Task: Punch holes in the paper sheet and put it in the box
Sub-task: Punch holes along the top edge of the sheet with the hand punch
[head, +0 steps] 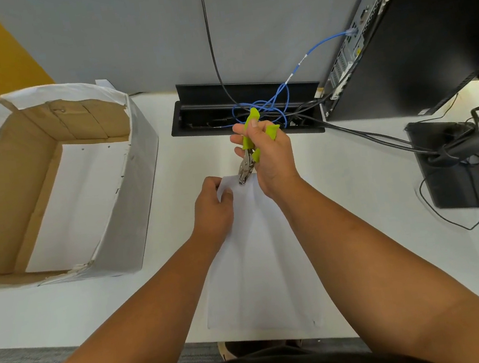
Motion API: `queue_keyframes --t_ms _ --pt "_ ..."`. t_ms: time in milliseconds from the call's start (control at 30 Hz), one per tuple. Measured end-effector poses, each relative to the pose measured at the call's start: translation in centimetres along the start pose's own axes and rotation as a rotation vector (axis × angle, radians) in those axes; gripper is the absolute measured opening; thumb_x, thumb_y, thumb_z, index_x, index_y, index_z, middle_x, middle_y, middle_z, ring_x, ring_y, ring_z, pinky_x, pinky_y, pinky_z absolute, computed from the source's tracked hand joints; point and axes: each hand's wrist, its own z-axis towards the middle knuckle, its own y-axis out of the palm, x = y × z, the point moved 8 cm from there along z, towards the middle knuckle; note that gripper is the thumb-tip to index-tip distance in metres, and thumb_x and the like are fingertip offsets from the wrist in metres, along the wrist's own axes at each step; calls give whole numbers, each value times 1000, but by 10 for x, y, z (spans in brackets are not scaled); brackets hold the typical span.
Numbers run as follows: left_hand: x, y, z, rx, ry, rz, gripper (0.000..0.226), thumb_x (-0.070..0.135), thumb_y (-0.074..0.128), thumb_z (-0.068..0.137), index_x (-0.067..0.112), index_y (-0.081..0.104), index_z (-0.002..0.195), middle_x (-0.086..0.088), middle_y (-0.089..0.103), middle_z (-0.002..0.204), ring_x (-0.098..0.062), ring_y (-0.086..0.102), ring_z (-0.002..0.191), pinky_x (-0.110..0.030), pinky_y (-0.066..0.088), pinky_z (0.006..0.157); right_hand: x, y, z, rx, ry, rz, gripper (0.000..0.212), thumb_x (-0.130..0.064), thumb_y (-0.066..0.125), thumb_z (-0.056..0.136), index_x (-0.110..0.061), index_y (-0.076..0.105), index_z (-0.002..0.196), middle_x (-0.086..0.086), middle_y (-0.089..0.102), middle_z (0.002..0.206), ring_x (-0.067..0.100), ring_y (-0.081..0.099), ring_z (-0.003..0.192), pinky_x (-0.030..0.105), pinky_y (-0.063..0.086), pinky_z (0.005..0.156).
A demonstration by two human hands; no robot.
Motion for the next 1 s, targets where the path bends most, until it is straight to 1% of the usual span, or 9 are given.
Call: queue_keyframes --t_ms 100,267,433,500,567,667,767,833,1000 --pt "-3 2 -1 -4 -4 11 16 20 46 100 16 49 115 -3 59 110 -21 58 98 -35 53 88 2 -2 0 13 9 -6 15 -29 54 100 -19 65 98 9 72 112 23 71 102 39 55 94" --pt "-4 3 -7 17 55 38 22 17 47 99 18 44 121 3 56 110 -18 57 99 -30 51 88 10 -9 0 46 27 12 26 -30 53 100 -10 62 112 9 72 113 23 71 102 35 56 90" --pt "-5 1 -12 83 44 -44 35 17 51 99 28 32 126 9 52 110 -9 55 91 -15 44 80 10 -8 -1 37 27 25 21 -29 53 100 -12 63 108 9 71 114 23 70 104 37 55 93" --pt "-4 0 -12 100 51 4 28 16 51 98 25 35 119 8 50 110 -11 51 92 -10 39 78 10 -8 -1 32 21 10 18 -29 54 100 -16 65 104 8 72 114 21 70 104 38 54 94" --pt "-2 1 -11 104 112 62 17 13 51 98 24 41 106 4 53 101 -13 52 88 -4 36 71 10 -9 -2 32 15 5 15 -30 54 100 -20 66 99 7 73 113 19 70 104 40 53 96" --pt "0 2 -10 112 265 88 22 -1 49 94 19 55 90 2 57 87 -15 53 82 -9 43 72 9 -10 -2 30 21 4 15 -30 55 99 -23 67 96 3 74 107 18 70 105 44 51 100" --pt "-1 2 -10 133 331 53 27 -7 51 91 13 69 97 6 62 94 -5 55 88 -7 42 84 10 -9 -2 17 34 18 14 -28 56 99 -22 68 95 3 74 108 17 70 106 46 47 105" --pt "0 2 -10 143 336 28 29 -7 51 91 11 70 104 8 63 99 -1 55 93 -6 41 88 9 -9 -2 -3 38 20 15 -27 56 99 -19 68 97 5 73 111 18 70 106 47 44 108" --pt "2 2 -10 130 335 34 29 -6 52 92 11 70 106 8 63 100 -7 58 95 -5 40 89 8 -7 -1 -79 38 -29 15 -21 54 100 -21 68 95 -2 74 103 16 70 106 43 45 106"
